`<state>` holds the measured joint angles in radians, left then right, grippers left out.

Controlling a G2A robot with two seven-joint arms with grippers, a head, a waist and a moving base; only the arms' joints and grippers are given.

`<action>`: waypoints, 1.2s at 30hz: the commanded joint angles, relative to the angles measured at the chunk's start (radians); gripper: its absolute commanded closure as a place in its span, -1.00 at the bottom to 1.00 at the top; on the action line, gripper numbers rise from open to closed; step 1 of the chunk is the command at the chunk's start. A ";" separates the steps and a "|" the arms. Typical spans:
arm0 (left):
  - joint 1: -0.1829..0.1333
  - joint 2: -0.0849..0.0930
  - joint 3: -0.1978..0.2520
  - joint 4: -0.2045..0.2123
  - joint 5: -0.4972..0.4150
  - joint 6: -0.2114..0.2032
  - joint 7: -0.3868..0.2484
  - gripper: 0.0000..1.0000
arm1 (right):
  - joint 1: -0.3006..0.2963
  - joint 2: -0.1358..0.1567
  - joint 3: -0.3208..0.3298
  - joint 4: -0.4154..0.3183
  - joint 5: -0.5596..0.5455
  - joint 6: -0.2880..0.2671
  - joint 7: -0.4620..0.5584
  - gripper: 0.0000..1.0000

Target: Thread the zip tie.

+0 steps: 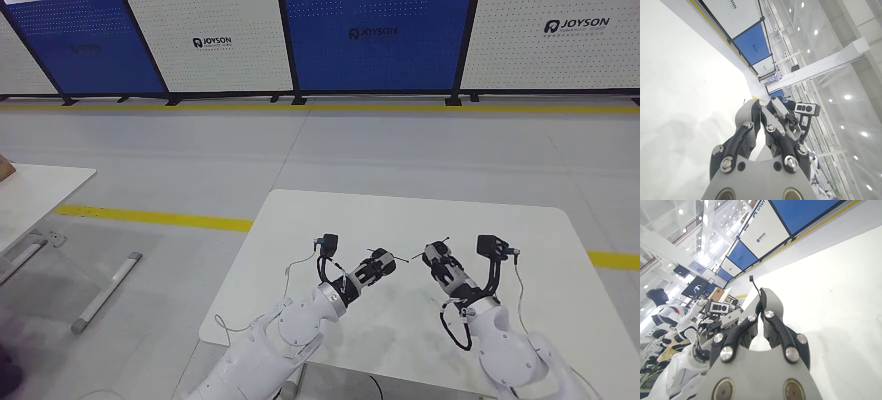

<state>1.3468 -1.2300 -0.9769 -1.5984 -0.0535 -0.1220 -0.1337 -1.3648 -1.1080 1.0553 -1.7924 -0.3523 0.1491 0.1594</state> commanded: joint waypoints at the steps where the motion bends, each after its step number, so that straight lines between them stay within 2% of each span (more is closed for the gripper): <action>1: 0.000 0.000 0.000 0.000 0.000 0.000 0.000 1.00 | 0.002 -0.002 -0.001 0.002 0.001 0.000 0.010 1.00; 9: 0.000 0.000 0.000 0.000 0.000 0.000 0.000 1.00 | 0.002 -0.009 0.003 0.014 0.009 -0.016 0.063 1.00; 23: 0.000 0.000 0.000 0.000 0.000 0.000 0.000 1.00 | -0.029 -0.018 0.044 -0.001 0.010 -0.031 0.045 1.00; 36: 0.000 0.000 0.000 0.000 0.000 0.000 0.000 1.00 | -0.022 -0.031 0.036 0.007 -0.008 -0.032 0.059 1.00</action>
<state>1.3468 -1.2300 -0.9769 -1.5984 -0.0535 -0.1220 -0.1337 -1.3873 -1.1384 1.0919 -1.7873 -0.3595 0.1174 0.2181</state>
